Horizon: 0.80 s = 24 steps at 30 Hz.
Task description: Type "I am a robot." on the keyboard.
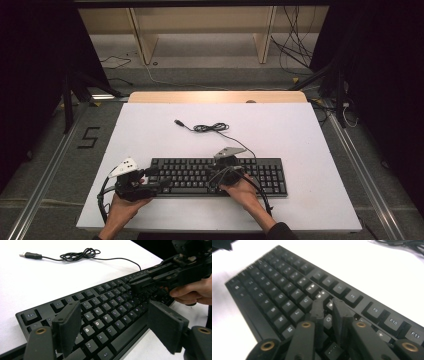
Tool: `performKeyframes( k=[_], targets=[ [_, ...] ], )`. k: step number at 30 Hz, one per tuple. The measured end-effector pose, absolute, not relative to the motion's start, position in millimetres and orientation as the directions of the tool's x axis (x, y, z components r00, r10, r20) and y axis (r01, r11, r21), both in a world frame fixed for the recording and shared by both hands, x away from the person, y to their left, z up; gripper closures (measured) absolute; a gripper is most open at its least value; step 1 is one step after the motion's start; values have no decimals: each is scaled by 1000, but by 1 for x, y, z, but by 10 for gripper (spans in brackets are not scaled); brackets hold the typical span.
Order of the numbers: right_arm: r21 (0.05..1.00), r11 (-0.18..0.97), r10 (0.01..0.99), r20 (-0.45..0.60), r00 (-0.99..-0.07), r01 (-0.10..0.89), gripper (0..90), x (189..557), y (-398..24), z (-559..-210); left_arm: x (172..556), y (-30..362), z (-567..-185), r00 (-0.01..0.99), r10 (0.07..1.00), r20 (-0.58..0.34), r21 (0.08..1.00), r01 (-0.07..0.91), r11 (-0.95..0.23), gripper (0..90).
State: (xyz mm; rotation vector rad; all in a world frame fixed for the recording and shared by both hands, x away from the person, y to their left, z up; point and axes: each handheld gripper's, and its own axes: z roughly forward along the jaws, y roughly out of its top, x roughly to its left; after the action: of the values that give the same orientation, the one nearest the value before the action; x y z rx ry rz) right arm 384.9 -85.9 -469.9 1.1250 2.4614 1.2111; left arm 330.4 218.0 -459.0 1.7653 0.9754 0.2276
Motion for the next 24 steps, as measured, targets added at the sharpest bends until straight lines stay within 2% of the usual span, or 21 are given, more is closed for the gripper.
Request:
performKeyframes(
  k=[4, 8, 11, 24],
  targets=[
    [752, 365, 689, 178, -702, 549, 685, 382, -89, -465, 331, 218, -459, 643, 710, -287, 854, 508, -114, 275],
    [759, 358, 681, 187, -708, 544, 528, 377, -93, -461, 332, 217, -460, 634, 716, -291, 847, 518, -114, 286],
    [763, 357, 676, 187, -713, 538, 462, 374, -95, -459, 334, 217, -460, 626, 722, -295, 843, 527, -113, 303],
    [787, 330, 659, 204, -724, 522, 362, 359, -107, -453, 346, 208, -457, 610, 737, -292, 820, 556, -136, 420]
  ],
)
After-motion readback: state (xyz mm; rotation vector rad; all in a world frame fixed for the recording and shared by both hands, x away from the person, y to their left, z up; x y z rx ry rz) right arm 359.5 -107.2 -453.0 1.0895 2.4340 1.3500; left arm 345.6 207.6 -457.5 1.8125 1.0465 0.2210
